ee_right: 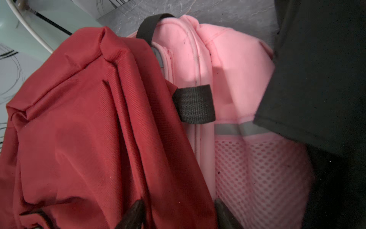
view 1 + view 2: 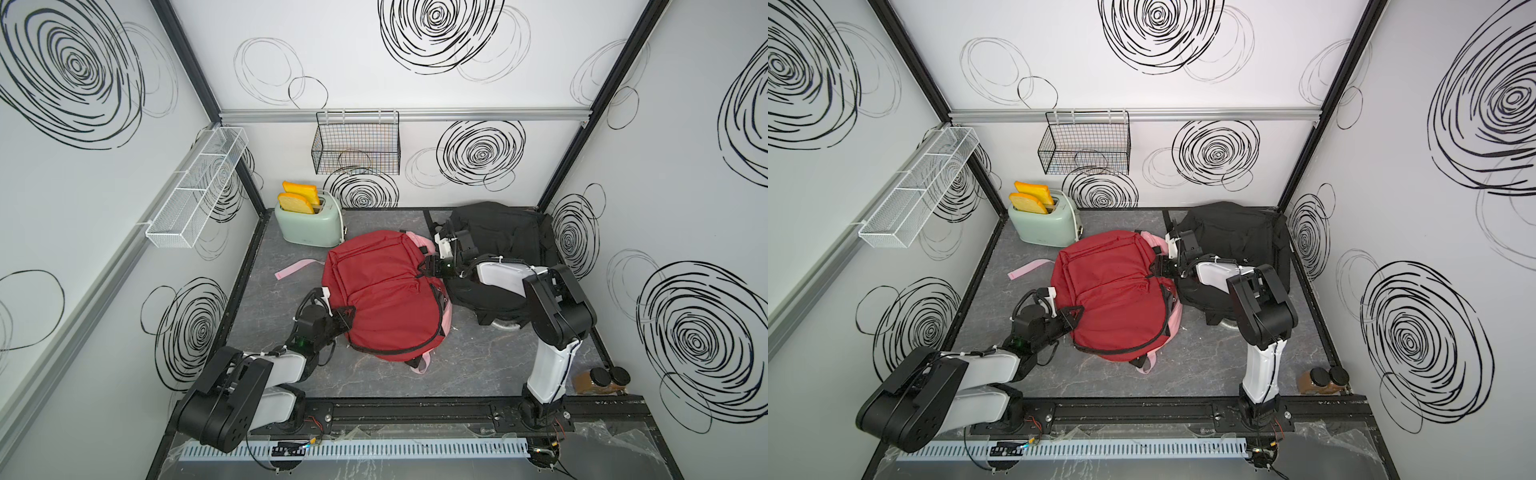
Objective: Zip up the backpack
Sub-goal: Pick up the backpack from the backpack.
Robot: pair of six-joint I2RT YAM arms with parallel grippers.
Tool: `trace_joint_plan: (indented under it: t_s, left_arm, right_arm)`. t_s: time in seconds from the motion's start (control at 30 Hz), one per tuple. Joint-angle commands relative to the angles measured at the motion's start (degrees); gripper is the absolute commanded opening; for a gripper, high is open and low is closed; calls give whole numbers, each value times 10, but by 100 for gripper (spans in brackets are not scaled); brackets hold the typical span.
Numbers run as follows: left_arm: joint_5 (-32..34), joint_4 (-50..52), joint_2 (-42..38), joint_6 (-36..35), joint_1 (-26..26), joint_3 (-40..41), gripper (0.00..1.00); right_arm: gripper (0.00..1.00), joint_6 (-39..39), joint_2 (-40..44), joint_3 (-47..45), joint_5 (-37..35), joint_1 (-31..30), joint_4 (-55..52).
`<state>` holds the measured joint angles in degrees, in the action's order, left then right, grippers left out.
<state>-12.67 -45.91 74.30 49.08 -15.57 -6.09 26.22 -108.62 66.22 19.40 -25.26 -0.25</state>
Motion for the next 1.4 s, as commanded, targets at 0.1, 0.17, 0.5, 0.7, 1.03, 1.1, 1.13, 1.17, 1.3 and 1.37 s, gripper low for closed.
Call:
trace_joint_plan:
  t_s: [0.1,0.17,0.5,0.7,1.03,1.1,1.13,1.17,1.3,1.37]
  left_arm:
    - [23,2,11,1,6,5,0]
    - [22,3,10,1,6,6,0]
    - [23,9,4,0,5,5,8]
    - [23,5,-14,-2,5,12,34]
    - [46,3,-95,-1,0,45,64]
    - [55,6,-121,0,0,54,68]
    - [59,2,-134,1,-1,61,71]
    - [65,-2,-153,1,-3,67,74]
    - [114,50,-252,-3,-21,83,82]
    - [133,71,-301,-2,-23,94,85]
  right_arm:
    - [11,-24,19,38,-31,-65,-49]
    - [1,-31,30,46,-55,-79,-65]
    - [0,-59,96,113,-159,-135,-157]
    - [0,-59,123,161,-184,-140,-206]
    - [0,-47,172,214,-289,-150,-271]
    - [0,-45,181,230,-307,-146,-287]
    - [0,-43,186,238,-313,-143,-294]
    - [0,-40,192,248,-317,-137,-301]
    - [0,-34,206,294,-327,-107,-336]
    - [0,-34,208,321,-330,-88,-354]
